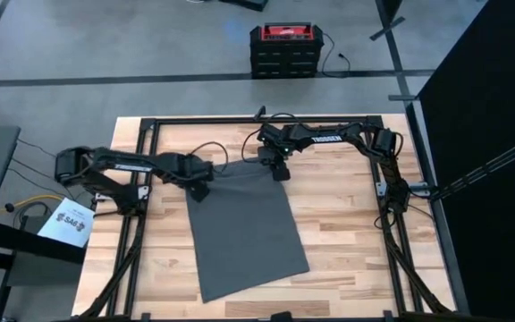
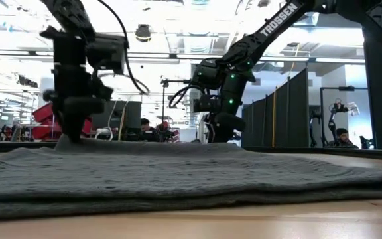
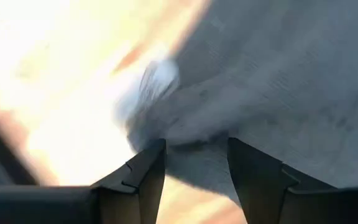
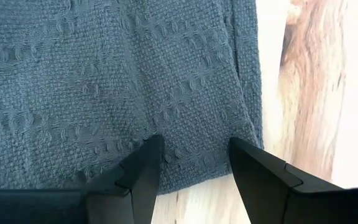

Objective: Roll towel
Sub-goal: Fold the gray towel

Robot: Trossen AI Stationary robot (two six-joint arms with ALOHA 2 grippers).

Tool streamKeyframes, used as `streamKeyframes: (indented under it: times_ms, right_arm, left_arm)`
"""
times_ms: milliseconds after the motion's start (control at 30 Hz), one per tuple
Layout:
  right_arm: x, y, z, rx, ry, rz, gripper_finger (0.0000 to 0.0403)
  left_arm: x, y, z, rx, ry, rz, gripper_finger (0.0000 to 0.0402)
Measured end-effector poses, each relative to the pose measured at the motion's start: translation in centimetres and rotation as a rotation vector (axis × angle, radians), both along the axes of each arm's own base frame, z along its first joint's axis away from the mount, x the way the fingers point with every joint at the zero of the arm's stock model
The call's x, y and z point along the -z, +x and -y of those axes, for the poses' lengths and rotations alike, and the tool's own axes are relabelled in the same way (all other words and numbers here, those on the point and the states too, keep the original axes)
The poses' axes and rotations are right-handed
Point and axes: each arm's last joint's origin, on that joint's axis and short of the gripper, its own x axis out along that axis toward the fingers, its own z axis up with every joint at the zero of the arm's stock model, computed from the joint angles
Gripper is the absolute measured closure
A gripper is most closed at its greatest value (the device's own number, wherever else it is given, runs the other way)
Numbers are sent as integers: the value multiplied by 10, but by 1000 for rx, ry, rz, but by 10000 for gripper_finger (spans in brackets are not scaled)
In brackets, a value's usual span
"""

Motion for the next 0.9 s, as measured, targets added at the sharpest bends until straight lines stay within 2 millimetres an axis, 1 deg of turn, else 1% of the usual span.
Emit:
streamKeyframes:
  times_ms: [67, 133, 267, 400, 500, 533, 600, 667, 700, 767, 833, 900]
  right_arm:
    - [0, 0, 0, 1, -4, -1, 226]
    - [0, 0, 0, 1, -5, 1, 226]
    - [-4, 1, 0, -3, -15, 16, 226]
    - [-16, 0, 1, -18, -59, 48, 226]
    - [-27, 8, -2, -43, -88, 138, 226]
    - [-28, 11, -6, -66, -97, 151, 226]
    - [-19, 18, -17, -125, -110, 134, 226]
    - [-15, 22, -26, -136, -149, 128, 230]
    - [-17, 27, -28, -136, -164, 167, 235]
    - [-30, 36, -30, -119, -195, 274, 256]
    - [-34, 41, -33, -131, -212, 310, 292]
    - [-27, 48, -39, -152, -215, 317, 344]
  left_arm:
    - [-9, -6, 0, -37, 50, 35, 244]
    - [-15, -6, 1, -63, 73, 110, 244]
    - [-13, -3, 11, -36, 10, 177, 244]
    - [-4, -1, 31, -7, -89, 230, 244]
    - [-2, 2, 49, 16, -133, 270, 244]
    - [-1, 2, 55, 19, -141, 277, 244]
    - [0, 3, 66, 19, -155, 295, 244]
    - [2, 5, 76, 17, -170, 307, 244]
    - [4, 7, 81, 16, -177, 316, 244]
    - [9, 9, 90, 17, -186, 310, 244]
    - [16, 13, 97, 21, -192, 304, 244]
    - [24, 16, 103, 22, -201, 288, 244]
